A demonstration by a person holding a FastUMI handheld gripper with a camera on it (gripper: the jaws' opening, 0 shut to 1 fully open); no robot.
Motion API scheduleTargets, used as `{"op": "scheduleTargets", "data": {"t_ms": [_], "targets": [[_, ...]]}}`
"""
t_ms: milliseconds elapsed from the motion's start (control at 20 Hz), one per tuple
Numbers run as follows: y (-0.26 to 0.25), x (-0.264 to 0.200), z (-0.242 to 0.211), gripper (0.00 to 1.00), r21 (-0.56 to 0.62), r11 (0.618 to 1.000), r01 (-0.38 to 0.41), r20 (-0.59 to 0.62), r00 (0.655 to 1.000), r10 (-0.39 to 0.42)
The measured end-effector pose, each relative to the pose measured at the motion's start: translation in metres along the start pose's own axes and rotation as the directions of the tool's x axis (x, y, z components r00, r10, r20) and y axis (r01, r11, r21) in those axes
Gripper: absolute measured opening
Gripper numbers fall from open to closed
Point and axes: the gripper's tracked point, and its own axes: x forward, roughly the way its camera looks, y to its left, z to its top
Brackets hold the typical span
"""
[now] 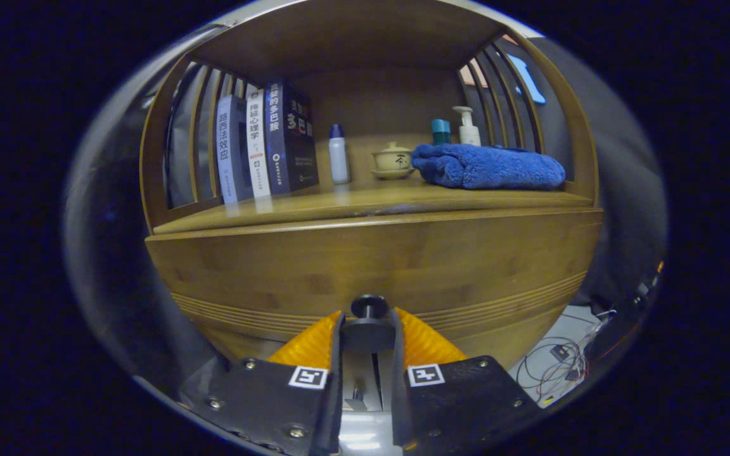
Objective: Pull open the drawer, take out the items inside it, and place them on the countertop above the cabinet.
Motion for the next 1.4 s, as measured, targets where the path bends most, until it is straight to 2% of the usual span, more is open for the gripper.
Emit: {"op": "scheduleTargets", "data": {"t_ms": [600, 650, 700, 750, 1200, 1400], "targets": [[-0.008, -0.104, -0.031, 0.32, 0.019, 1.0, -0.004, -0.04, 0.999, 0.005], [-0.009, -0.102, -0.035, 0.32, 0.021, 1.0, -0.007, -0.045, 0.999, 0.008], [-0.008, -0.116, -0.036, 0.25, 0.02, 1.0, -0.009, -0.048, 0.999, 0.01], [-0.008, -0.122, -0.037, 0.24, 0.01, 1.0, -0.017, -0.053, 0.998, 0.018], [-0.015, -0.174, -0.067, 0.24, 0.021, 0.999, -0.03, -0.133, 0.991, 0.033], [-0.012, -0.176, -0.07, 0.25, 0.004, 0.999, -0.047, -0.149, 0.988, 0.047]]}}
